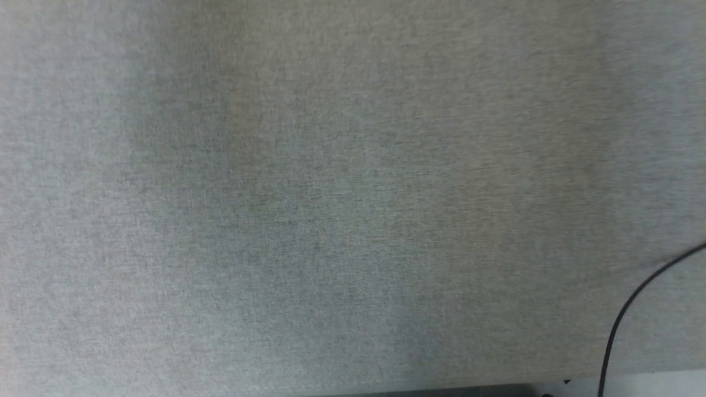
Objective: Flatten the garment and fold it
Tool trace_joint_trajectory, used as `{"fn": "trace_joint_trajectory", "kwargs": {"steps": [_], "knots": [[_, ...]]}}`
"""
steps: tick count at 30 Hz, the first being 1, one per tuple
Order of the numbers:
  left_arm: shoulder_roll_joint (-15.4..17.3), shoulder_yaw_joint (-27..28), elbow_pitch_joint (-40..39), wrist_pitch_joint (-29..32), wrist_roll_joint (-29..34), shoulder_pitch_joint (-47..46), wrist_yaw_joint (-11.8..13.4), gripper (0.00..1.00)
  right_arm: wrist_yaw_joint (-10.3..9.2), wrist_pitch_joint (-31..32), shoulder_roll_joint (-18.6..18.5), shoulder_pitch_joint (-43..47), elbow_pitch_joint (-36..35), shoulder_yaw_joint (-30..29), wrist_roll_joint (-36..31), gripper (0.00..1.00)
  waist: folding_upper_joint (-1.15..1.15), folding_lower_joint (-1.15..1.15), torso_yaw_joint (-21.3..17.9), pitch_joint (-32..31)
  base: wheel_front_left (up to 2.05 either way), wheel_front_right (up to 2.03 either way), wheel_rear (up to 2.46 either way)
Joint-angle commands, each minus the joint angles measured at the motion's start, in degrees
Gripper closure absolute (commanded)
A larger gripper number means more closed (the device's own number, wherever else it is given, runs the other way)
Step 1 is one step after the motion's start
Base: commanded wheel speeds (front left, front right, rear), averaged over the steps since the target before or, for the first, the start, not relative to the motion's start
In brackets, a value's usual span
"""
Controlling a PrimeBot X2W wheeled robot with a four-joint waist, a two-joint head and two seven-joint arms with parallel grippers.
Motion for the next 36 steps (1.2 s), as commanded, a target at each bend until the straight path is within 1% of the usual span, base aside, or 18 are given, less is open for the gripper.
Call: {"fn": "trace_joint_trajectory", "kwargs": {"steps": [1, 4, 8, 12, 16, 19, 22, 25, 28, 30, 33, 36], "knots": [[-0.3, -0.2, 0.8, -0.6, 0.2, 0.2, -0.6, 1.00, -0.13, -0.9, 0.2, -0.1, 1.2, -0.1, -0.5, 1.00, 0.00, -0.02, 1.9, 2.8, 0.00, 0.00, 0.00], [-1.4, -2.2, 2.8, -2.2, 0.8, 2.9, -1.9, 1.00, -0.13, -5.0, 1.8, 0.8, 4.9, 0.8, -0.5, 1.00, 0.00, -0.02, 3.0, 3.0, 0.00, 0.00, 0.00], [-2.5, -4.0, 2.9, -4.0, 1.1, 10.4, -2.2, 1.00, -0.13, -9.3, 3.3, 5.5, 8.9, 2.5, 0.5, 1.00, 0.00, -0.02, 4.2, 1.6, 0.00, 0.00, 0.00], [-2.8, -5.6, 1.3, -4.7, 0.9, 21.3, -2.1, 1.00, -0.13, -11.2, 4.7, 12.8, 11.9, 5.1, 1.1, 1.00, 0.00, -0.02, 5.0, -1.4, 0.00, 0.00, 0.00], [-2.6, -7.5, -1.4, -4.2, 0.3, 33.7, -1.7, 1.00, -0.13, -12.1, 5.2, 21.4, 13.4, 7.9, 2.6, 1.00, 0.00, -0.02, 6.2, -6.3, 0.00, 0.00, 0.00], [-0.9, -10.1, -4.0, -0.5, 1.0, 43.1, -0.8, 1.00, -0.13, -12.3, 4.8, 28.0, 12.3, 11.0, 4.3, 1.00, 0.00, -0.02, 6.9, -10.3, 0.00, 0.00, 0.00], [0.8, -11.5, -8.0, 4.6, -0.2, 52.7, 0.7, 1.00, -0.13, -12.5, 3.4, 35.1, 10.4, 14.3, 5.8, 1.00, 0.00, -0.02, 7.7, -15.2, 0.00, 0.00, 0.00], [3.6, -12.3, -12.8, 11.4, -2.5, 62.7, 2.0, 1.00, -0.13, -12.5, 1.8, 42.1, 8.3, 17.3, 8.1, 1.00, 0.00, -0.02, 8.4, -19.7, 0.00, 0.00, 0.00], [6.6, -12.3, -18.0, 17.6, -5.9, 72.1, 3.3, 1.00, -0.13, -12.4, -0.1, 48.3, 6.2, 19.7, 12.0, 1.00, 0.00, -0.02, 9.2, -23.6, 0.00, 0.00, 0.00], [8.6, -12.3, -21.5, 21.1, -7.9, 77.8, 4.3, 1.00, -0.13, -11.8, -1.1, 51.9, 4.8, 20.6, 15.1, 1.00, 0.00, -0.02, 9.8, -25.9, 0.00, 0.00, 0.00], [10.6, -12.2, -26.8, 25.8, -11.4, 85.4, 5.8, 1.00, -0.13, -10.1, -2.9, 57.2, 1.7, 20.9, 20.4, 1.00, 0.00, -0.02, 10.8, -28.7, 0.00, 0.00, 0.00], [12.0, -12.5, -31.8, 28.6, -13.5, 91.2, 7.4, 1.00, -0.13, -8.7, -5.5, 62.4, -1.4, 20.5, 23.3, 1.00, 0.00, -0.02, 11.4, -30.9, 0.00, 0.00, 0.00]]}}
